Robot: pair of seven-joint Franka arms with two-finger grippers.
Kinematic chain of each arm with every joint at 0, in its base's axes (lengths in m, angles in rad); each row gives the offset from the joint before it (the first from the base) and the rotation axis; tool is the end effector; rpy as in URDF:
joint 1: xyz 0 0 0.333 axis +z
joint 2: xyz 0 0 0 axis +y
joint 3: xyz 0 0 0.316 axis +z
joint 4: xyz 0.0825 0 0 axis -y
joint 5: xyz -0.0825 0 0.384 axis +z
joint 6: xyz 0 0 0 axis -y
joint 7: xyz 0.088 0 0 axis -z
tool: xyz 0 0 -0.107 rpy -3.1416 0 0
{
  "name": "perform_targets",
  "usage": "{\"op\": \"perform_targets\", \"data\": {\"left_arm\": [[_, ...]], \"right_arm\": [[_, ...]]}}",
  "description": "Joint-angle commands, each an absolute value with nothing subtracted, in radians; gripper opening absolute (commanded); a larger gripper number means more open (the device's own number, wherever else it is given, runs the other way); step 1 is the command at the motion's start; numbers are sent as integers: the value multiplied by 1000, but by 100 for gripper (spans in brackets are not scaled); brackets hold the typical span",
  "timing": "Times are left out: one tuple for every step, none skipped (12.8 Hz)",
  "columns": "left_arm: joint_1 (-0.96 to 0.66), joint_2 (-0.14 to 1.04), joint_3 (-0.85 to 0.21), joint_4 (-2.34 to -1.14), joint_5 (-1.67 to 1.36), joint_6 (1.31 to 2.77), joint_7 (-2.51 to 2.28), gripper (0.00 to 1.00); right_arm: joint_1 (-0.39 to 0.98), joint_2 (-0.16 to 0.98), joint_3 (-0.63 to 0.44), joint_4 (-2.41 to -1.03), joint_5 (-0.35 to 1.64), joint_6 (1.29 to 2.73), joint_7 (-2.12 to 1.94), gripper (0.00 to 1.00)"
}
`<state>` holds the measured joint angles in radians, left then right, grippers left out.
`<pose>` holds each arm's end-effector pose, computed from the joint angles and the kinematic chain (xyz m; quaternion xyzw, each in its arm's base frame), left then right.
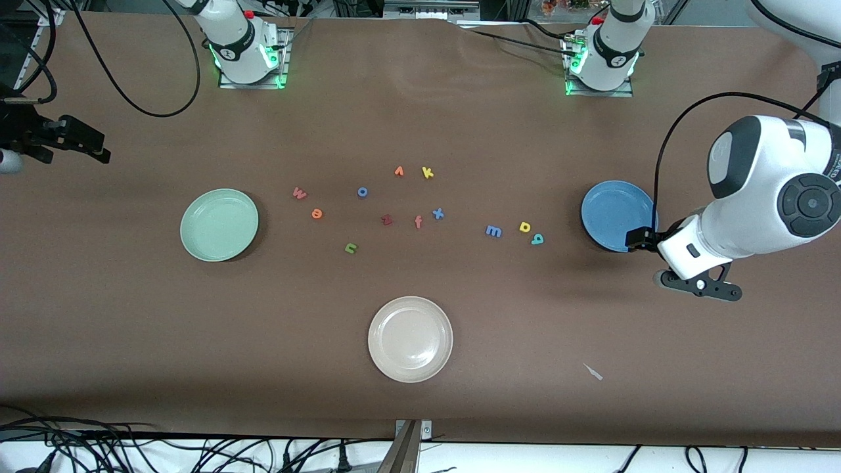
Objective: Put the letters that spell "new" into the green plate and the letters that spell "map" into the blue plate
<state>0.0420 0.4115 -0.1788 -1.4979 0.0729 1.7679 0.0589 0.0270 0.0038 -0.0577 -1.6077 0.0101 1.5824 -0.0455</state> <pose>0.6598 -0.0679 0.4250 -0.9925 0.1021 0.0673 0.0018 0.5554 -0.0159 0.6060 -0.9999 -0.0073 0.0143 0.0055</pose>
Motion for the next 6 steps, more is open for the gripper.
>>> {"op": "perform_targets", "data": {"left_arm": [[37,391,-176,-1514,95,1773,71,100],[37,391,-176,-1514,97,1773,71,100],[37,393,-176,-1506,97,1773,71,100],[37,393,-176,-1503,97,1775,72,100],[37,393,-176,-1503,97,1773,71,100],[37,393,-178,-1503,97,1773,72,100]], "right_arm": [[25,8,-57,-1591,20,1568,-45,100],[25,8,-57,-1591,20,1568,-46,100],[25,8,-57,-1591,18,1568,-48,100],[25,8,-57,-1591,18,1566,-48,100],[25,8,-57,-1591,20,1568,-48,100],[25,8,-57,-1591,18,1568,-48,100]]}}
